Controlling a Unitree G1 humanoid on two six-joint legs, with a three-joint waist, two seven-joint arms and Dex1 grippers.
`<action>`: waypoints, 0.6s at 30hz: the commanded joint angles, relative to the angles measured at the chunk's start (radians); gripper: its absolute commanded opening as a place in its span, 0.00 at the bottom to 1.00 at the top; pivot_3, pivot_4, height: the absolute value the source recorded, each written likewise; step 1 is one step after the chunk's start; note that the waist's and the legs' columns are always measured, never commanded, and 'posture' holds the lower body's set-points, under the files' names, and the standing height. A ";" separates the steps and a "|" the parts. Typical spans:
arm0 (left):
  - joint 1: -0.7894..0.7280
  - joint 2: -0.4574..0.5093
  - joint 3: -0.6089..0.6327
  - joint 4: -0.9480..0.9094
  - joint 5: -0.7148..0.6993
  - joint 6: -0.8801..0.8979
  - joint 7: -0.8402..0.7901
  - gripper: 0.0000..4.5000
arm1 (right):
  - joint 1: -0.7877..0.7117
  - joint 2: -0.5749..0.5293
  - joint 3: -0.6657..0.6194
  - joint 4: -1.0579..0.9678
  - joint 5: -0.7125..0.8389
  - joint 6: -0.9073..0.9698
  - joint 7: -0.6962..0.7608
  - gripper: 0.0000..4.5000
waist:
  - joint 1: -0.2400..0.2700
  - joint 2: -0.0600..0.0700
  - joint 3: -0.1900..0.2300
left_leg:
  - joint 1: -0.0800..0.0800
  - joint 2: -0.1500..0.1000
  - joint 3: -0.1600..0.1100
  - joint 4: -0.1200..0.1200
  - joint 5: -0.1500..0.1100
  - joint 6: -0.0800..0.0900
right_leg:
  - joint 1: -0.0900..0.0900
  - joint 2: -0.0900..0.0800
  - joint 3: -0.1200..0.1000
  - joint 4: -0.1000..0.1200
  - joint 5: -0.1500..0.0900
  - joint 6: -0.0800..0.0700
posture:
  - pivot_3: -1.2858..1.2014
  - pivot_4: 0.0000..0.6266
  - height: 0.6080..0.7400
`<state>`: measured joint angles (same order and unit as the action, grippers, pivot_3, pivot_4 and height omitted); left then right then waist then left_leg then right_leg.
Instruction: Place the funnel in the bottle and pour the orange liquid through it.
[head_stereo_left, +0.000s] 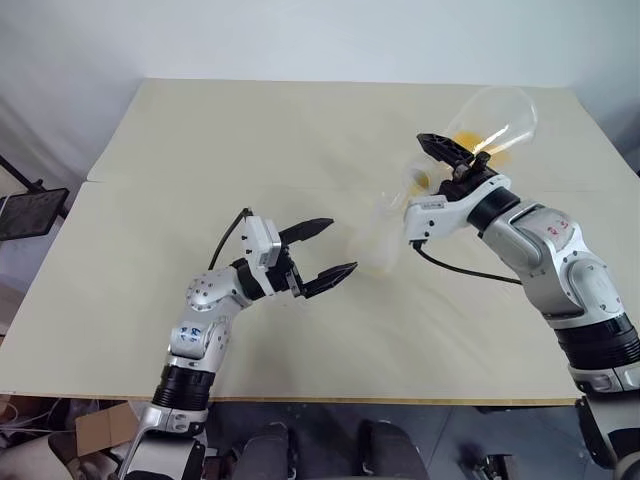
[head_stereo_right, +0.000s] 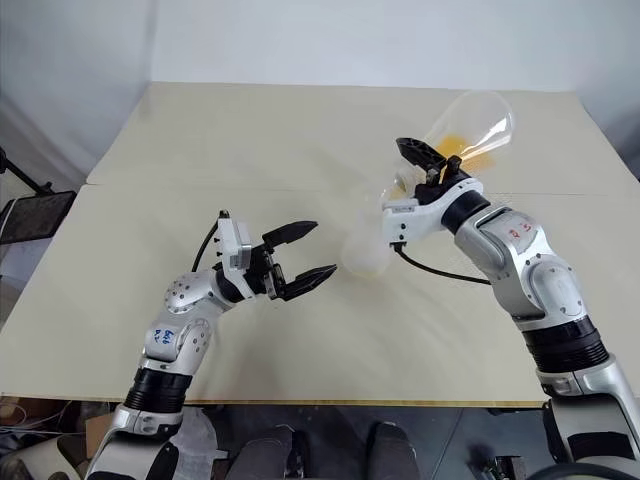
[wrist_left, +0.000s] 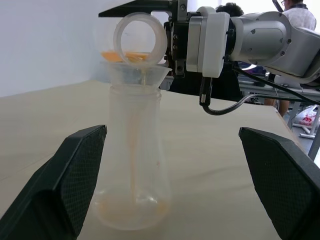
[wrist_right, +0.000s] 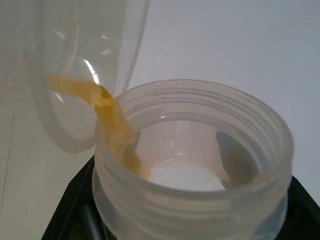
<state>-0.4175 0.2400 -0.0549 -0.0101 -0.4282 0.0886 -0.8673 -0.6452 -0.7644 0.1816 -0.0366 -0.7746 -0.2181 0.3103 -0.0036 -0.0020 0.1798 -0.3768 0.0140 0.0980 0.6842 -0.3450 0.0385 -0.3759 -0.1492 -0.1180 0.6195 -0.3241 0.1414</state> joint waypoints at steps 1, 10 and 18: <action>0.010 -0.008 -0.005 -0.049 -0.006 -0.006 0.009 1.00 | -0.033 -0.027 -0.030 -0.019 -0.006 -0.017 -0.017 0.56 | 0.000 0.000 0.000 | 0.000 0.000 0.000 0.000 0.000 0.000 | 0.000 0.000 0.000 0.000 0.000 0.000 | 0.52 0.24 1.00; 0.018 -0.017 -0.008 -0.054 -0.006 -0.010 0.022 1.00 | -0.050 -0.034 -0.028 0.003 -0.021 -0.042 -0.025 0.56 | 0.000 0.000 0.000 | 0.000 0.000 0.000 0.000 0.000 0.000 | 0.000 0.000 0.000 0.000 0.000 0.000 | 0.52 0.24 1.00; 0.020 -0.028 -0.011 -0.051 -0.003 -0.016 0.028 1.00 | -0.061 -0.045 -0.021 0.011 -0.053 -0.072 -0.038 0.56 | 0.000 0.000 0.000 | 0.000 0.000 0.000 0.000 0.000 0.000 | 0.000 0.000 0.000 0.000 0.000 0.000 | 0.52 0.24 1.00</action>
<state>-0.4028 0.2185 -0.0596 -0.0252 -0.4282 0.0882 -0.8419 -0.6766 -0.7800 0.1816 0.0020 -0.8044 -0.2765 0.3090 -0.0039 -0.0019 0.1798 -0.3768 0.0141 0.0980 0.6842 -0.3450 0.0384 -0.3758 -0.1491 -0.1181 0.6193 -0.3241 0.1414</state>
